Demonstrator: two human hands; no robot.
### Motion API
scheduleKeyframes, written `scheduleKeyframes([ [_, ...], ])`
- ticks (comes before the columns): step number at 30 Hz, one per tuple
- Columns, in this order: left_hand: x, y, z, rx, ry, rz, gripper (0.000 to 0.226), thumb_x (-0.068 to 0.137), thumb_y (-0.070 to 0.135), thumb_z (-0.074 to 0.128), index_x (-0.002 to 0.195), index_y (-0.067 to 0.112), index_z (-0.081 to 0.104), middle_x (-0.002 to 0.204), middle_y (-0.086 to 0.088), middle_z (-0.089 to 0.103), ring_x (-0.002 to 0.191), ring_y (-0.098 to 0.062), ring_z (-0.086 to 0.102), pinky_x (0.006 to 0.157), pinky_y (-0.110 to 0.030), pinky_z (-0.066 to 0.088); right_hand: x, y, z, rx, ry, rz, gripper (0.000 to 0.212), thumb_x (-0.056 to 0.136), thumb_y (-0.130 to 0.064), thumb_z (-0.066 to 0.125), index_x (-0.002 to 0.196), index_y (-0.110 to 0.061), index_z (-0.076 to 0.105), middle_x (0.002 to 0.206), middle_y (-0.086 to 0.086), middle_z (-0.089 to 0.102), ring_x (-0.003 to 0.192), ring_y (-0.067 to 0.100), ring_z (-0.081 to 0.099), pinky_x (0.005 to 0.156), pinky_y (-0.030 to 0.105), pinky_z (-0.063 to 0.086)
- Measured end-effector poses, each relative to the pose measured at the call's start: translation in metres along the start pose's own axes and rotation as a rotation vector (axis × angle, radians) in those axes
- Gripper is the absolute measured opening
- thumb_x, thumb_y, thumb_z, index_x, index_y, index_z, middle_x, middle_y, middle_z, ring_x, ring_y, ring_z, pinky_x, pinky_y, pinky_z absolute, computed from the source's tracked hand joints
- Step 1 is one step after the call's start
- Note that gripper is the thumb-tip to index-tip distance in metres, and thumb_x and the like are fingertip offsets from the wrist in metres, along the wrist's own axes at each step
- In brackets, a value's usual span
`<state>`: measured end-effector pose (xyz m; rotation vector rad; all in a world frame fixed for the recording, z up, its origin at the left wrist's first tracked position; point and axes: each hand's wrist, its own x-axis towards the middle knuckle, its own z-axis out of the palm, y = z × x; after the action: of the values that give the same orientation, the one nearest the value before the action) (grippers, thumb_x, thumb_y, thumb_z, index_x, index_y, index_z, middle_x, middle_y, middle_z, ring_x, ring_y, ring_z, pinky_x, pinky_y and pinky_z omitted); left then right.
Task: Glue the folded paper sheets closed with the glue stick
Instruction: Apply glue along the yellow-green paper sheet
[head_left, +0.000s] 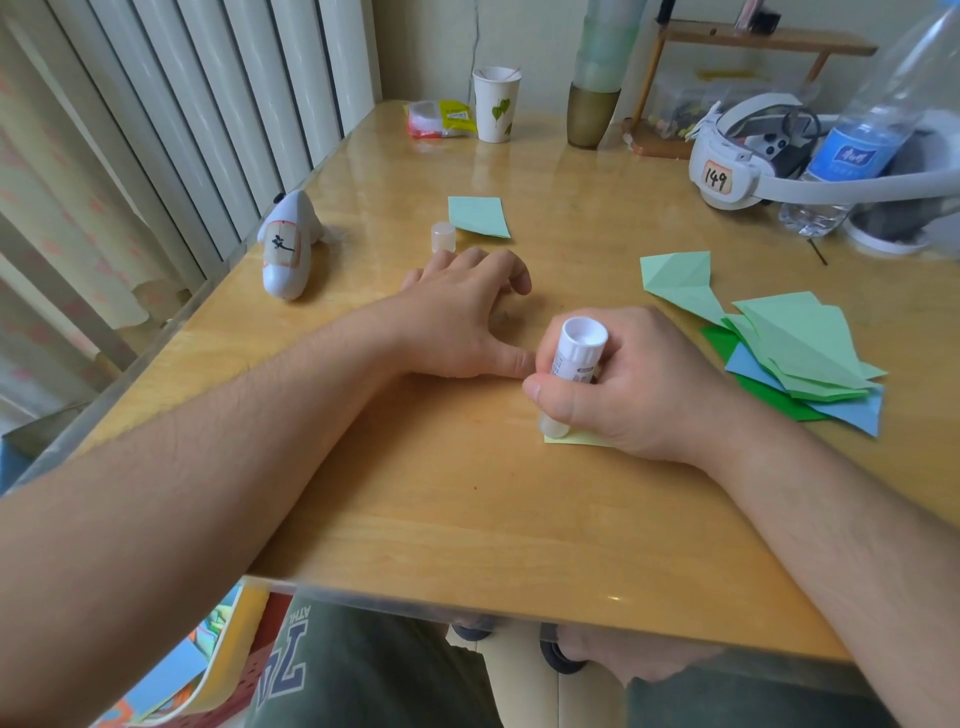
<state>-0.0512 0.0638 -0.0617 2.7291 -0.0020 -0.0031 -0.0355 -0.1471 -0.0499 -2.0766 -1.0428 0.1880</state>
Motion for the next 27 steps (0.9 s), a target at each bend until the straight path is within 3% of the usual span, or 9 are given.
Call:
scheduleKeyframes([
  [3,0.0,0.0,0.0,0.01,0.006,0.009,0.072,0.062,0.074,0.065,0.123,0.043,0.042,0.13,0.013,0.044,0.122,-0.017,0.033,0.104,-0.039,0.03,-0.001,0.001,0.001,0.013,-0.026,-0.01,0.023,0.081,-0.027,0.082,0.069,-0.018,0.064,0.063,-0.007,0.06,0.06,0.005,0.05,0.057,0.022,0.039],
  [8,0.001,0.0,0.0,0.015,0.004,0.012,0.072,0.061,0.08,0.065,0.119,0.046,0.039,0.129,0.015,0.042,0.122,-0.016,0.033,0.101,-0.037,0.028,0.003,0.004,-0.003,0.217,0.002,0.017,0.029,0.069,-0.044,0.072,0.068,-0.017,0.062,0.058,-0.011,0.054,0.059,0.004,0.049,0.057,0.021,0.04],
  [11,0.001,0.0,0.001,0.034,0.02,0.014,0.076,0.064,0.083,0.069,0.123,0.044,0.042,0.128,0.014,0.042,0.121,-0.015,0.033,0.102,-0.039,0.03,0.006,0.003,-0.006,0.411,0.078,-0.008,0.022,0.075,-0.026,0.073,0.063,-0.015,0.058,0.054,-0.015,0.054,0.057,0.002,0.052,0.058,0.016,0.041],
  [13,0.001,-0.001,0.001,0.034,0.023,0.018,0.074,0.067,0.082,0.071,0.123,0.045,0.042,0.128,0.014,0.042,0.12,-0.016,0.034,0.103,-0.039,0.031,0.006,0.003,-0.006,0.371,0.127,-0.001,0.019,0.078,-0.021,0.069,0.066,-0.013,0.057,0.053,-0.017,0.057,0.055,-0.001,0.055,0.058,0.012,0.041],
  [17,0.0,-0.003,-0.003,-0.005,-0.011,0.025,0.067,0.068,0.081,0.072,0.118,0.05,0.039,0.127,0.019,0.041,0.12,-0.013,0.032,0.101,-0.037,0.028,0.005,0.012,-0.005,0.08,0.181,0.023,0.023,0.078,-0.034,0.071,0.069,-0.017,0.06,0.055,-0.022,0.058,0.057,0.002,0.05,0.055,0.015,0.037],
  [21,0.0,-0.002,-0.003,0.01,-0.02,0.02,0.07,0.065,0.085,0.07,0.117,0.051,0.038,0.128,0.019,0.04,0.12,-0.012,0.032,0.099,-0.036,0.027,0.005,0.016,-0.005,0.093,0.165,0.012,0.023,0.085,-0.022,0.079,0.073,-0.014,0.061,0.055,-0.025,0.058,0.056,0.0,0.05,0.055,0.012,0.037],
  [27,-0.002,0.0,-0.002,0.011,-0.03,0.016,0.08,0.055,0.091,0.063,0.118,0.049,0.037,0.129,0.018,0.041,0.12,-0.011,0.029,0.101,-0.035,0.025,0.006,0.019,-0.002,0.056,0.119,-0.035,0.022,0.076,-0.04,0.073,0.073,-0.021,0.063,0.067,-0.001,0.066,0.062,0.016,0.054,0.057,0.032,0.043],
])
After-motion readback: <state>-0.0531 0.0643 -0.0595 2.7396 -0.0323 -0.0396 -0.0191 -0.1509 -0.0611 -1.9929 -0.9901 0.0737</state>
